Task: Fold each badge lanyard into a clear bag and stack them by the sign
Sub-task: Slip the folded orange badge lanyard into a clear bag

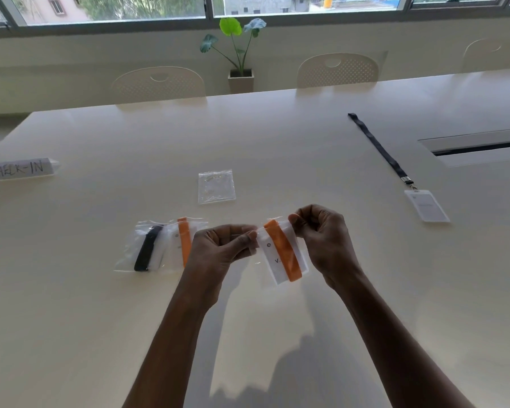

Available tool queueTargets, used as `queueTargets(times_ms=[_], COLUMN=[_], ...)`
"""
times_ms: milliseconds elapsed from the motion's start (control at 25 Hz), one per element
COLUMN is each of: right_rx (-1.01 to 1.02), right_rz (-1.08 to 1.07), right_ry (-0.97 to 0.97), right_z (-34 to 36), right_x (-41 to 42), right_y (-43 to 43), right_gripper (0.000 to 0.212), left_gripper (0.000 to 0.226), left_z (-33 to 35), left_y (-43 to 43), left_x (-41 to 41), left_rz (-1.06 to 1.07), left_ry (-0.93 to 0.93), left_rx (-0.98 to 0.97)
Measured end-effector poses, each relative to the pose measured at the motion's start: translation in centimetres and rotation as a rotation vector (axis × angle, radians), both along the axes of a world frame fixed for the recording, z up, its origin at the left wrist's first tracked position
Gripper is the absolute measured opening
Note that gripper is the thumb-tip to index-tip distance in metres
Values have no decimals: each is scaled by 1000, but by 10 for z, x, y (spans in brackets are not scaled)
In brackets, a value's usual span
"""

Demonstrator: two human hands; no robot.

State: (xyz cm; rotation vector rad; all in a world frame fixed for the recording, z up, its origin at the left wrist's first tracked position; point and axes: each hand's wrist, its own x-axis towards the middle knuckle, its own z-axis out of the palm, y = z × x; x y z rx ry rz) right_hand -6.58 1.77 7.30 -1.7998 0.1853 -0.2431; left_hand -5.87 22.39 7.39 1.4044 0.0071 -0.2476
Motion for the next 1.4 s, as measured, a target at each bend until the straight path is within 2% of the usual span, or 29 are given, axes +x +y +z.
queueTargets(times_ms=[160,360,600,760,880,960,1080,1240,1400], right_rx=[7,19,198,317,305,255,129,-181,-509], right_rz=[10,21,102,93,51,19,-50,-108,-101], right_ry=[-5,-7,119,299,378,404,376,246,150], right_z=[3,2,-6,-28,-44,-50,-58,-71,-70], right_x=[3,8,22,47,75,92,111,122,114], right_y=[11,29,63,90,102,105,105,102,105], right_gripper=[14,12,19,20,22,21,21,21,19], left_gripper=[28,30,10,4,9,11,8,10,15], left_z=[2,-6,-11,-16,-21,-25,-30,-37,-45], left_y=[13,31,68,90,97,96,89,82,82], left_x=[6,11,21,41,66,84,108,123,126], left_rz=[53,83,149,191,177,160,113,87,89], left_ry=[36,-1,36,-32,-198,-280,-335,-373,-358], left_rx=[-35,92,109,354,722,867,956,1057,1060])
